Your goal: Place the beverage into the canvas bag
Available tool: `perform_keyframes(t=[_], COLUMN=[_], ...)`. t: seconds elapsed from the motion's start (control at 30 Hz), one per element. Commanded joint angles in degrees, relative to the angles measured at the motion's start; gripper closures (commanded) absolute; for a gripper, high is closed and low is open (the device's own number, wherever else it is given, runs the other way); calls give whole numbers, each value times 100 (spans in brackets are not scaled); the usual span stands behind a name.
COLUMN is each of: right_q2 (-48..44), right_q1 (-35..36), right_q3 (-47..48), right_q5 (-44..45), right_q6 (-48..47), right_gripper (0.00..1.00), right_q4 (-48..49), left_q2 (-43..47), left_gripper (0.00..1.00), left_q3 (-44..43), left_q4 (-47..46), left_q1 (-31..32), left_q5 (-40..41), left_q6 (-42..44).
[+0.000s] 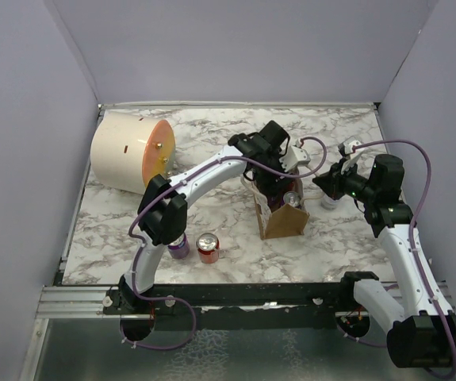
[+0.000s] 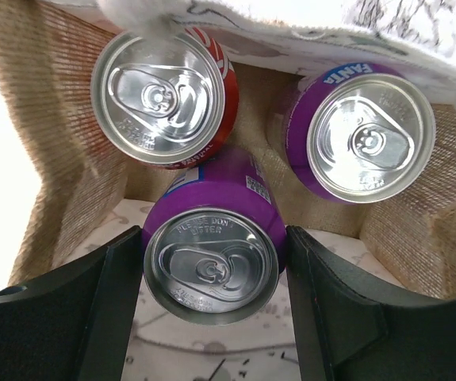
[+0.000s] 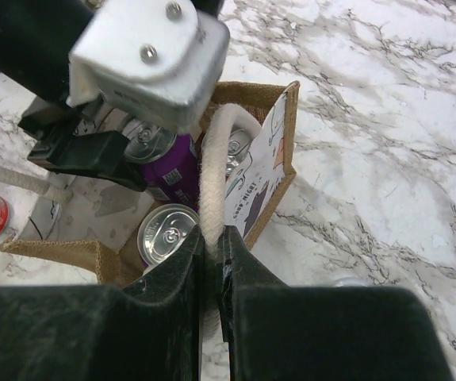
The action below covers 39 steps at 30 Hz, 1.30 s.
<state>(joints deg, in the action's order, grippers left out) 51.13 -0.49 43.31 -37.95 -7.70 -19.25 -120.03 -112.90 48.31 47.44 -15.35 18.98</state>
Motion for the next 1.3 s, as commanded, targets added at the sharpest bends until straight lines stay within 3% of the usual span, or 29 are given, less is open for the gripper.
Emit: perform_keyframes(t=[0.0, 0.43, 0.63, 0.83, 1.0, 1.27], right_q2=[27, -3, -43, -82, -84, -77], right_q1=[-30, -30, -30, -32, -39, -39], right_q3=[1, -36, -77, -85, -90, -88], right_q5=[-5, 1, 47, 44, 59, 45], right_q6=[58, 26, -3, -12, -21, -21], right_gripper=[99, 99, 99, 99, 99, 99], right_q4=[158, 167, 193, 193, 193, 194], left_q2=[16, 19, 283, 387, 401, 642], left_gripper=[100, 81, 66, 49, 27, 11], left_q3=[59, 597, 1065, 966, 849, 664], left_q4=[-466, -1016, -1312, -1217, -1094, -1059], left_q1=[57, 62, 48, 54, 54, 46], left_q5=[17, -135, -47, 57, 65, -51], left_q6=[169, 340, 318, 276, 199, 107])
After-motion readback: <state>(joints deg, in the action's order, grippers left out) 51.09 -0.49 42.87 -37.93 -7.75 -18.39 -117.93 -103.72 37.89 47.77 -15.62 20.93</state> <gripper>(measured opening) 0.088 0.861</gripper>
